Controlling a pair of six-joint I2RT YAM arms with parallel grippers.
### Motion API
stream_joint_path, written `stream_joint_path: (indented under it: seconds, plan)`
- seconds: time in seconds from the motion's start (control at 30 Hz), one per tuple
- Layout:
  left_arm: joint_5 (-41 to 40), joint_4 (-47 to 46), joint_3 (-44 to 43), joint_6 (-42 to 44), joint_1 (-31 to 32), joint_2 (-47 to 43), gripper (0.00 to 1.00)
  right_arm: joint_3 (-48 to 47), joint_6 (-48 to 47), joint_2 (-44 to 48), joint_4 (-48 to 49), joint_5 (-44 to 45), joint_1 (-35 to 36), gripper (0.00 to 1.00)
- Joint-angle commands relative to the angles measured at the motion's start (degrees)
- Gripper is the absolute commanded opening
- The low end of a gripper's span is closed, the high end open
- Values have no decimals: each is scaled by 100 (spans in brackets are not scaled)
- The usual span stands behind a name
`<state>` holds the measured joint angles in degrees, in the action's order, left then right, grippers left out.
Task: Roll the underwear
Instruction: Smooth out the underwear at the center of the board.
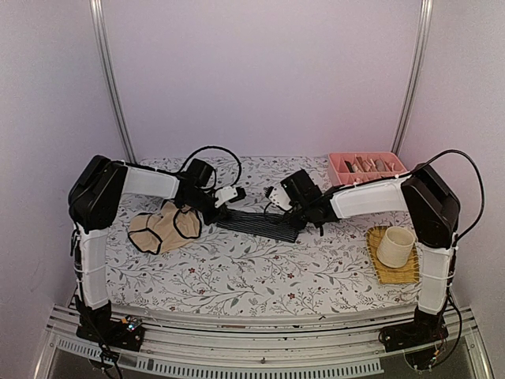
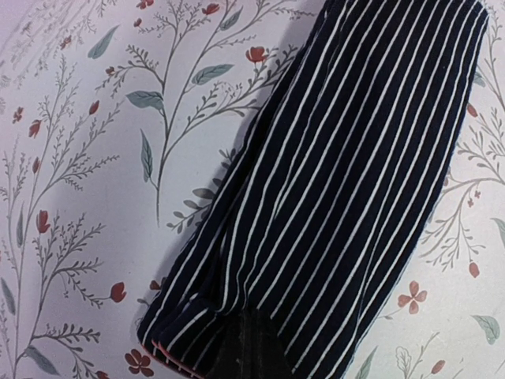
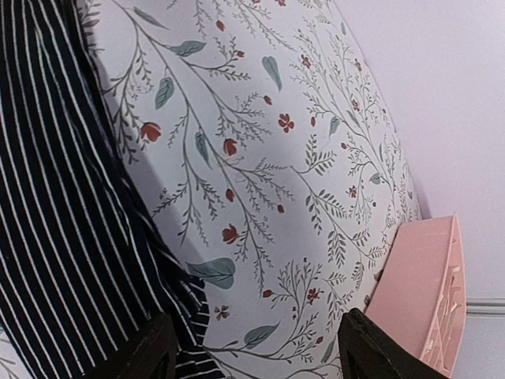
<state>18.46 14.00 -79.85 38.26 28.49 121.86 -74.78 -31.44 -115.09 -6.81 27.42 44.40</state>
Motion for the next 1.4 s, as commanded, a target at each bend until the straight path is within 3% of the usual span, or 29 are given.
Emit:
stream_joint_path:
  seconds: [0.0, 0.43, 0.77, 1.07, 1.37]
  plan:
    - [9, 97, 127, -10, -28, -119, 0, -168, 68, 76, 348, 405, -62, 72]
    - [-87, 99, 46, -164, -28, -119, 0, -664, 232, -356, 224, 849, -195, 73]
    - [-88, 95, 5, -193, -28, -145, 0, -350, 508, 345, 193, -1599, -191, 72]
    - [-79, 95, -30, -205, -26, -187, 0, -478, 540, -220, -36, -1530, -188, 72]
    - [-97, 112, -26, -187, -36, -189, 1, -506, 660, -454, -88, -668, -303, 73]
